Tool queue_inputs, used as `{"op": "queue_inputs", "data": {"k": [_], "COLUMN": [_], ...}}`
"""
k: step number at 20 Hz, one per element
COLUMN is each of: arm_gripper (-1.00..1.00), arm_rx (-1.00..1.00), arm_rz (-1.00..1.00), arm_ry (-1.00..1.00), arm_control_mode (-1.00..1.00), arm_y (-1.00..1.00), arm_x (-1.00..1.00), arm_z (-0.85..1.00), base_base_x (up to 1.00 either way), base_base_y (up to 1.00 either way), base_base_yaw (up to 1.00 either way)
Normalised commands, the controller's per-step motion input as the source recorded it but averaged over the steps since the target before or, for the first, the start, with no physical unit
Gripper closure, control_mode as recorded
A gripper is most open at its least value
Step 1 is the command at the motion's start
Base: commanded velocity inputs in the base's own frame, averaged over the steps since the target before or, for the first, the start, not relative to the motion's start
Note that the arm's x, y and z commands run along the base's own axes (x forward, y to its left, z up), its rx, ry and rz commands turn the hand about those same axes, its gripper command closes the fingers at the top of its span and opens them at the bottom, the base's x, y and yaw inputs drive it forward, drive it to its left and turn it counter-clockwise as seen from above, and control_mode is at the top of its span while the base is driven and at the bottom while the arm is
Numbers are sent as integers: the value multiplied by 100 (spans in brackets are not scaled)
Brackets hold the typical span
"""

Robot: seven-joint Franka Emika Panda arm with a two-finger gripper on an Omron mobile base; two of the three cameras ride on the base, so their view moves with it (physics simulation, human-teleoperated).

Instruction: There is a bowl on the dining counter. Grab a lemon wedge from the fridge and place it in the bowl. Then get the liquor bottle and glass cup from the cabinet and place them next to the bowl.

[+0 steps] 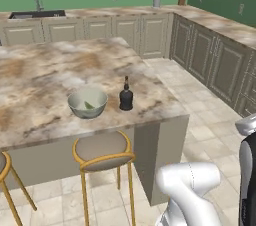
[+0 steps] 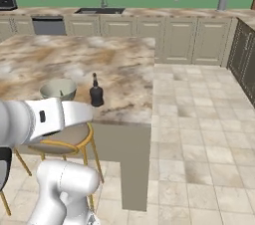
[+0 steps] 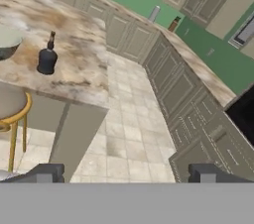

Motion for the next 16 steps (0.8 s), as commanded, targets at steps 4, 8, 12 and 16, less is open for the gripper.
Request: {"op": "queue_inputs", "data": {"k": [4, 8, 12, 16], "arm_gripper": [-100, -100, -100, -100], "arm_rx": [0, 0, 0, 0], "arm_rz": [0, 0, 0, 0], "arm_ry": [0, 0, 0, 0], "arm_control_mode": [100, 100, 100, 100], "arm_y": [0, 0, 0, 0], "arm_x": [0, 0, 0, 0], "arm_z": [0, 0, 0, 0], "base_base_x": [3, 19, 12, 28], "base_base_y": [-76, -71, -82, -72], "base_base_yaw": [0, 0, 0, 0]}}
